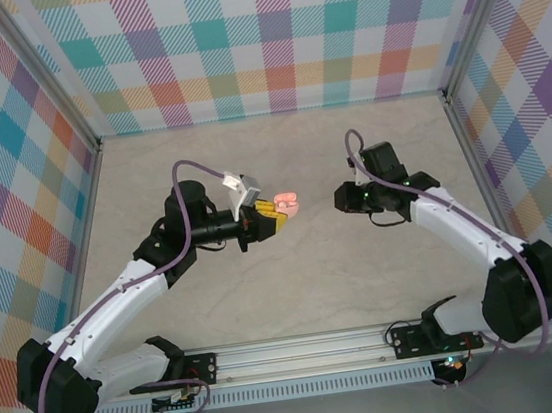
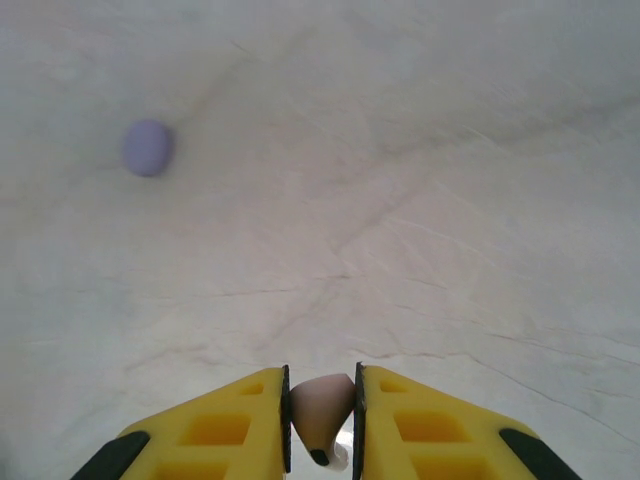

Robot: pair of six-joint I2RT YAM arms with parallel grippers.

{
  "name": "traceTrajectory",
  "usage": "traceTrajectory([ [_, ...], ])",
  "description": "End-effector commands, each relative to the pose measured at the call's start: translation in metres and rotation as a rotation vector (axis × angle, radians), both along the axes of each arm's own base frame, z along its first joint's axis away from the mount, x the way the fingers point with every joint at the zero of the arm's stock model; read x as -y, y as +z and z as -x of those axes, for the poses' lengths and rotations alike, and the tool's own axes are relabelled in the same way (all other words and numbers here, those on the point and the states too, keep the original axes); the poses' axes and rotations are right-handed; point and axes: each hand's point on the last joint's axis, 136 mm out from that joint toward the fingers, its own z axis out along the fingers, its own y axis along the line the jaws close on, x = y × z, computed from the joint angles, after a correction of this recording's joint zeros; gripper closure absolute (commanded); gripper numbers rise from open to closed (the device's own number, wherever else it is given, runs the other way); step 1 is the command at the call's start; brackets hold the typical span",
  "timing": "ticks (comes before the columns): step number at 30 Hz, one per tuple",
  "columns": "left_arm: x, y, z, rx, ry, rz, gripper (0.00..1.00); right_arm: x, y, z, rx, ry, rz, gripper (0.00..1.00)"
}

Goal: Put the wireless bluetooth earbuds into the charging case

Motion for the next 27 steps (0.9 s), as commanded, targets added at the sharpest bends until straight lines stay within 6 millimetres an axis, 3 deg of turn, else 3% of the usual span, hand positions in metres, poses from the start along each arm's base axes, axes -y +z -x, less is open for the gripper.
traceTrajectory([
  [1, 0.006, 0.008, 0.007, 0.049, -0.046, 0.029, 0.96, -0.025, 0.053, 0.004, 0.101, 0.094, -0.177, 0.79],
  [7, 0.006, 0.005, 0.007, 0.082, -0.049, 0.028, 0.96, -0.040, 0.110, 0.020, 0.198, 0.189, -0.328, 0.79],
  [16, 0.008, 0.004, 0.003, 0.093, -0.051, 0.020, 0.96, -0.049, 0.162, 0.044, 0.296, 0.275, -0.440, 0.79],
  [22, 0.010, 0.005, 0.002, 0.093, -0.056, 0.023, 0.96, -0.060, 0.182, 0.056, 0.337, 0.319, -0.467, 0.78],
  [27, 0.011, 0.005, 0.001, 0.089, -0.058, 0.024, 0.96, -0.072, 0.180, 0.059, 0.331, 0.344, -0.466, 0.79],
])
